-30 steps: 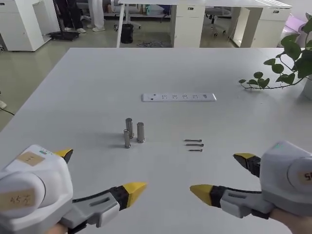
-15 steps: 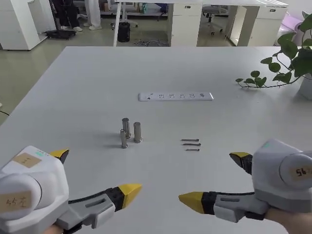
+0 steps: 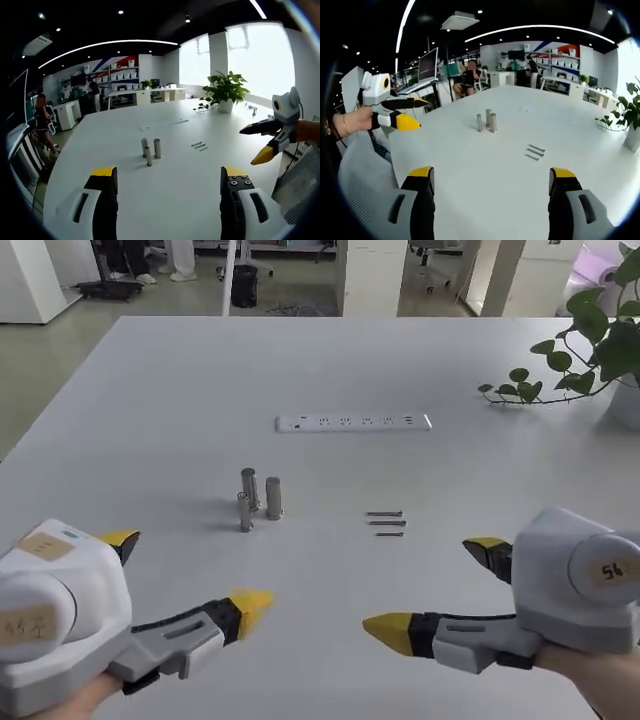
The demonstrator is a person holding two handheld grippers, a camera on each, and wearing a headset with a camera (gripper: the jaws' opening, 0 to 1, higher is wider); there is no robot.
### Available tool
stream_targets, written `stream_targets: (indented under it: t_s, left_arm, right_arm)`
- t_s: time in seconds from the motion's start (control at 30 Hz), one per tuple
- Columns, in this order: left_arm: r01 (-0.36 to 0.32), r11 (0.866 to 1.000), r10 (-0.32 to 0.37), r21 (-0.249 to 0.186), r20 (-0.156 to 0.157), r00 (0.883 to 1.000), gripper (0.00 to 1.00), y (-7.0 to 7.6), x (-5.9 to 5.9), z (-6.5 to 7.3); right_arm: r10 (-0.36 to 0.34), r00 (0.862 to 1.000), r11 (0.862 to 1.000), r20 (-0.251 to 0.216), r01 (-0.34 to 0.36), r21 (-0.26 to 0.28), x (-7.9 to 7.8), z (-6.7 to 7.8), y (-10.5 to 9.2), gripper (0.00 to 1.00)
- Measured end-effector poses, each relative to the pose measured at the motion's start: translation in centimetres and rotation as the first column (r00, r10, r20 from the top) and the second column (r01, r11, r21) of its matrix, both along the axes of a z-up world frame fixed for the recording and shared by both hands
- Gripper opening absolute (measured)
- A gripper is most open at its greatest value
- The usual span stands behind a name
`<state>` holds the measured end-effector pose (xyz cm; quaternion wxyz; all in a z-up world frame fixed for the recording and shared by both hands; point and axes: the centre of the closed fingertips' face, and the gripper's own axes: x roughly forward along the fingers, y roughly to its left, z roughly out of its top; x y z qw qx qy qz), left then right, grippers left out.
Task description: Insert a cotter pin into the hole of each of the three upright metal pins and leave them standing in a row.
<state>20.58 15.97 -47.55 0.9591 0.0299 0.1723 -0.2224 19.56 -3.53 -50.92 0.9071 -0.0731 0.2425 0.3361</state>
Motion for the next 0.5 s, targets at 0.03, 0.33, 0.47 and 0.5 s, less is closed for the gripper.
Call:
stream_targets:
  t_s: [0.03,0.33,0.47,0.5]
  left_arm:
    - [-0.003,1.000,0.003,-0.007,-0.004,1.000,0.83,0.0,0.3,-0.1]
    - [-0.013,0.999,0.013,0.031,0.015,1.000,0.66,0.5,3.5,-1.7]
    - [-0.020,0.999,0.020,-0.039,0.012,1.000,0.58,0.1,5.0,-2.3]
    - [-0.024,0.999,0.025,-0.039,0.009,1.000,0.58,0.1,5.4,-2.5]
  right_arm:
    - [-0.002,1.000,1.000,0.001,0.002,0.006,0.1,0.0,0.0,0.92]
    - [-0.011,1.000,1.000,0.005,0.011,0.030,1.0,0.0,-0.2,0.88]
    - [-0.017,1.000,0.999,0.008,0.016,0.041,1.4,-0.1,-0.3,0.86]
    - [-0.017,1.000,0.999,0.009,0.017,0.043,1.4,-0.1,-0.3,0.85]
